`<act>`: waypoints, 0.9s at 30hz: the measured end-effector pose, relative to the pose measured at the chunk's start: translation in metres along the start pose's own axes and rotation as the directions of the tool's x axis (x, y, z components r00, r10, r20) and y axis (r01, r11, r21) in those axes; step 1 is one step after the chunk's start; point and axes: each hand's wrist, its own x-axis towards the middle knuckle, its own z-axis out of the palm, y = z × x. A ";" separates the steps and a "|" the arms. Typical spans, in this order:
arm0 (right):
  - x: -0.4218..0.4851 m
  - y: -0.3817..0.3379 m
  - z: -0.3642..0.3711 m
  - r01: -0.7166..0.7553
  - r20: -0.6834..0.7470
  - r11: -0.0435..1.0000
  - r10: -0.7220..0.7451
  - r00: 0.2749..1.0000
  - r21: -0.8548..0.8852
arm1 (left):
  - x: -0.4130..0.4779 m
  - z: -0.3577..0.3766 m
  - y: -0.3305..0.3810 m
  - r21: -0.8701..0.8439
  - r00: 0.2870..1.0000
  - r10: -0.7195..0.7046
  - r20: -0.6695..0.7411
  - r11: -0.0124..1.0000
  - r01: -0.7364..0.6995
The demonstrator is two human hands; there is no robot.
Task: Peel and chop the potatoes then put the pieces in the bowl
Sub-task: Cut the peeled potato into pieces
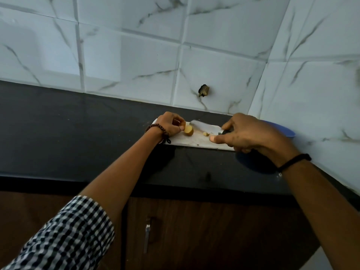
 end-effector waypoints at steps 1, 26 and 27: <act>0.005 0.004 0.002 -0.017 -0.034 0.999 0.019 0.999 0.037 | 0.001 0.000 0.000 0.005 1.000 0.002 -0.014 1.000 -0.002; 0.113 -0.008 0.063 -0.083 -0.050 0.767 0.149 0.988 0.636 | 0.011 -0.001 -0.001 -0.437 0.978 -0.182 -0.105 0.892 0.119; 0.115 -0.007 0.061 -0.084 -0.050 0.768 0.150 0.987 0.635 | 0.011 -0.003 -0.004 -0.413 0.961 -0.210 -0.181 0.903 0.119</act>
